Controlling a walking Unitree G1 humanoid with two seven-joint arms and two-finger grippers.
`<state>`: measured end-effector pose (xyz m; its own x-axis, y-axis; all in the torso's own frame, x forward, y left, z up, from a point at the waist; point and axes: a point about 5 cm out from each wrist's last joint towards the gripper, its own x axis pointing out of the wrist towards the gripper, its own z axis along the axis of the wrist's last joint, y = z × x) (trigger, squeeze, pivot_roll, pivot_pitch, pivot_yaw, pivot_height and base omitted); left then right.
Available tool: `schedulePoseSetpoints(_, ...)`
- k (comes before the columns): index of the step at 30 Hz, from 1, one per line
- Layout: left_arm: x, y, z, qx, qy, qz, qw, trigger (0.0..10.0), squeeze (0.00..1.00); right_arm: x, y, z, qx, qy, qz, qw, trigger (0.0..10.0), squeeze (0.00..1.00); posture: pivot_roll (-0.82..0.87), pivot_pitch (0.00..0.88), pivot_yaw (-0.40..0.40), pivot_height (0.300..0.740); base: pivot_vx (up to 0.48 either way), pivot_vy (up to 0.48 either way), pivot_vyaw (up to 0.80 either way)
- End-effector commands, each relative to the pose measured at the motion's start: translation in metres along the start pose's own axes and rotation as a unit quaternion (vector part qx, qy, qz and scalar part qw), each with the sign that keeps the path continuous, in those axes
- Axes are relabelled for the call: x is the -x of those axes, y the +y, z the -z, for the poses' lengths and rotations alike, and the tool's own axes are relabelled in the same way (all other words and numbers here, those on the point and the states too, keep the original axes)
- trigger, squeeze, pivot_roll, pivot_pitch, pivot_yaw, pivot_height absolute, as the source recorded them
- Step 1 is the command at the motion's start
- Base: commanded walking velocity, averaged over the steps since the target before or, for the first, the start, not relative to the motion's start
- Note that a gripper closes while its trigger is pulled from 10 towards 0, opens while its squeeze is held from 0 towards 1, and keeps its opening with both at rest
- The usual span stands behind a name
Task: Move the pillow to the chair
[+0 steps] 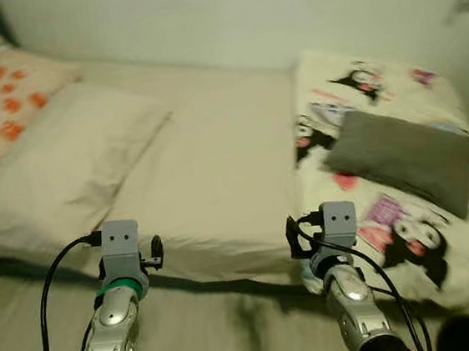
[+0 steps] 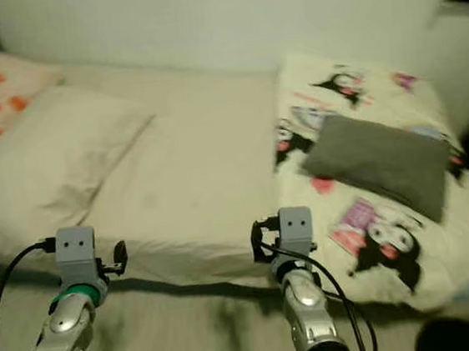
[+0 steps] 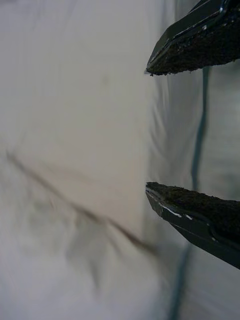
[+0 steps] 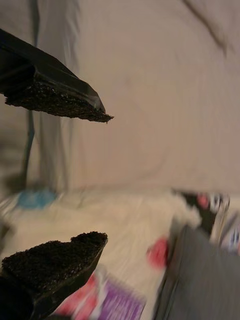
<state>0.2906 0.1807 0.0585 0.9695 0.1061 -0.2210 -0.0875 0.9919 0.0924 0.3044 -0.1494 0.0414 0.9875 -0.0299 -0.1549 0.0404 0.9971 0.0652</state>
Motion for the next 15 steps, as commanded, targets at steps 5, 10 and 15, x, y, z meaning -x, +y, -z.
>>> schedulePoseSetpoints(5, 0.0017, -0.0012, 0.0034, -0.001, 0.009, 0.004, 1.0, 10.0, 0.0, 0.0035, -0.0022, 0.0098, 0.0, 0.024, 0.007, 1.0, 10.0, 0.0, 0.12, 0.0, 0.022, 0.74, 0.0, 0.0, 0.0)
schedulePoseSetpoints(10, 0.002, -0.0011, 0.0031, -0.003, 0.008, 0.005, 1.0, 10.0, 0.0, 0.0031, -0.0021, 0.0096, -0.001, 0.025, 0.007, 1.0, 10.0, 0.0, 0.12, 0.0, 0.022, 0.74, 0.0, 0.0, 0.0)
schedulePoseSetpoints(15, 0.0022, -0.0009, 0.003, -0.005, 0.008, 0.006, 1.0, 10.0, 0.0, 0.0024, -0.0015, 0.0095, -0.002, 0.026, 0.006, 1.0, 10.0, 0.0, 0.12, 0.0, 0.022, 0.74, 0.0, 0.0, 0.0)
